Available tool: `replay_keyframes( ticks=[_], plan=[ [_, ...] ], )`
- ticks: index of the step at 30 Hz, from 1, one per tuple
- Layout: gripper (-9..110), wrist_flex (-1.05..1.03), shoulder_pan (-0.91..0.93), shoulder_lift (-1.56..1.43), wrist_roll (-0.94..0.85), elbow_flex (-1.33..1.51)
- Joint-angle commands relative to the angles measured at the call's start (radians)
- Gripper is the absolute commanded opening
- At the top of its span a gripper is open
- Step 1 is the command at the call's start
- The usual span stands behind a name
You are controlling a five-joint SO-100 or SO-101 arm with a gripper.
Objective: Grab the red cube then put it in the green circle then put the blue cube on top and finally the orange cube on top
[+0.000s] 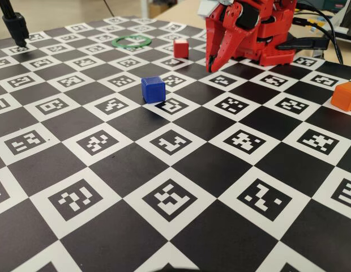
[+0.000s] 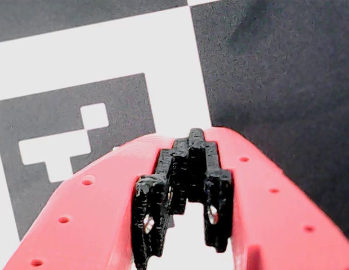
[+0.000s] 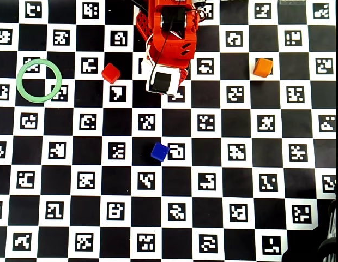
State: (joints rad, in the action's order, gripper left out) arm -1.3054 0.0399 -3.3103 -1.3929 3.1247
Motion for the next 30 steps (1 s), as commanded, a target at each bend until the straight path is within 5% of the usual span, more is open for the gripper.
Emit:
replay_keyframes(
  ticks=[1,18,24,30],
  plan=[
    [-5,-0.037,-0.009,-0.049,-0.003,0.057],
    [-5,-0.043,-0.029,-0.049,-0.048,0.057],
    [-5,0.017,-0.023,-0.020,0.112,0.015],
    [-5,0.032,-0.064,0.291,0.362,-0.339]
  ],
)
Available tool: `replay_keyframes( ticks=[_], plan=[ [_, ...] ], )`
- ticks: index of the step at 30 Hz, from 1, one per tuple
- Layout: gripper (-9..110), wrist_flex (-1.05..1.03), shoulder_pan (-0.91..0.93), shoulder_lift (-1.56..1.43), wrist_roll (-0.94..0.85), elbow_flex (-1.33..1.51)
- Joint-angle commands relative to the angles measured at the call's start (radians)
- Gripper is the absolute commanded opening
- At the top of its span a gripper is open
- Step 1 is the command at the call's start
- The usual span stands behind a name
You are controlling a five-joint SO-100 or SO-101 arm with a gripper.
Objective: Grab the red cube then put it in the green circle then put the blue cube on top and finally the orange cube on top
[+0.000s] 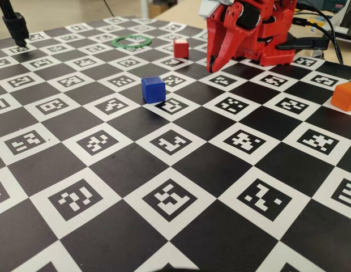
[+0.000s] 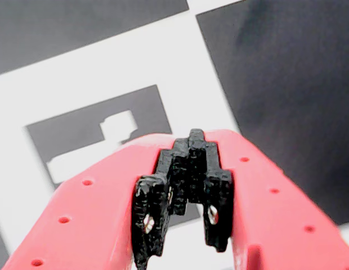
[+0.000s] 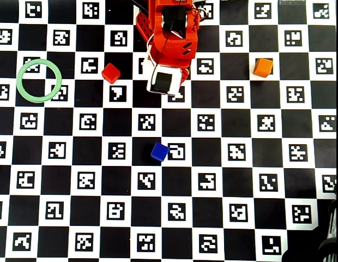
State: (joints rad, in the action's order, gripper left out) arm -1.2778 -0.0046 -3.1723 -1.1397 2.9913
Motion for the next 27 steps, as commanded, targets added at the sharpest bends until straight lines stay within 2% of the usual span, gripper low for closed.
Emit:
replay_keyframes(
  ticks=[1,8,13,19,27],
  plan=[
    [-5,-0.009,-0.020,0.215,0.147,-0.278],
    [-5,-0.284,0.026,0.663,0.107,-0.827],
    [-5,-0.565,0.150,0.973,0.077,-1.230],
    [-5,-0.565,0.397,1.069,-0.051,-1.402],
    [-5,-0.563,0.692,1.175,-0.273,-1.448]
  ],
)
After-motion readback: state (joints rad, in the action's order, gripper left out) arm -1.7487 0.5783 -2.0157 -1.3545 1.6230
